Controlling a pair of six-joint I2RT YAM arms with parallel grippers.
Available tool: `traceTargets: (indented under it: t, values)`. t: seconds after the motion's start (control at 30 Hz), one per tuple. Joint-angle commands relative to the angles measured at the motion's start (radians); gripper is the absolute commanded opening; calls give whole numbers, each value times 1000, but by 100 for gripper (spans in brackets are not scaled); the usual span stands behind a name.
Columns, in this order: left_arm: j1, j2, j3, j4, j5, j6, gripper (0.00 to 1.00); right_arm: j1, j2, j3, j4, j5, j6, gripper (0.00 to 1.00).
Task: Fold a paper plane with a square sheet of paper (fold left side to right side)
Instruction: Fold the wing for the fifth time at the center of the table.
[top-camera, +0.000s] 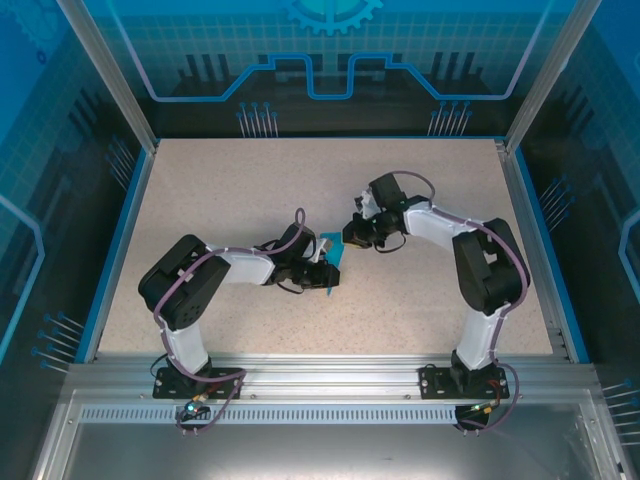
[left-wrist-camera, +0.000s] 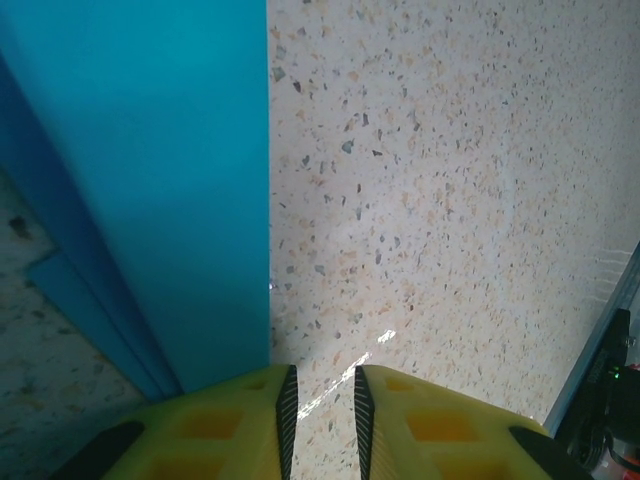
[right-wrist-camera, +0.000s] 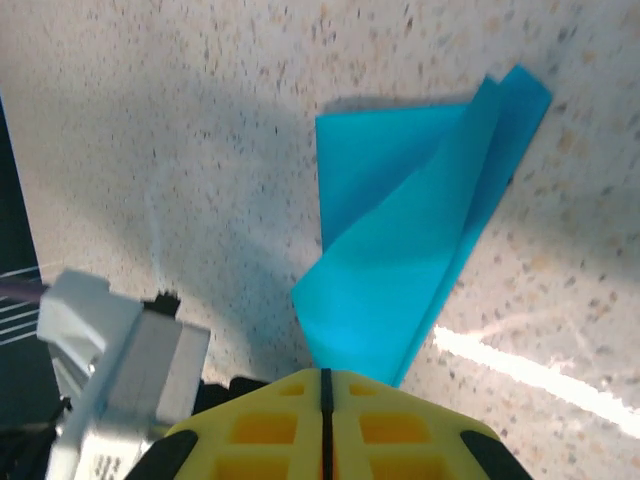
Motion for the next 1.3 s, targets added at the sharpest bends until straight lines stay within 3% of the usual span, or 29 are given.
traceTargets:
  t: [0.0,0.5,0.9,1.27]
  values:
    - [-23,42,-35,-103,-35,-3,26,18,9,-54,34,-55,13,8]
    - [-23,42,-30,-113,-41,-4,25,73,139,4,68,-87,43,9]
    - [-23,50,-37,-117,-47,-1,24,69,239,134,-67,59,-34,10]
    - [-23,50,-47,-112,-48,0,24,46,283,159,-80,86,-47,10]
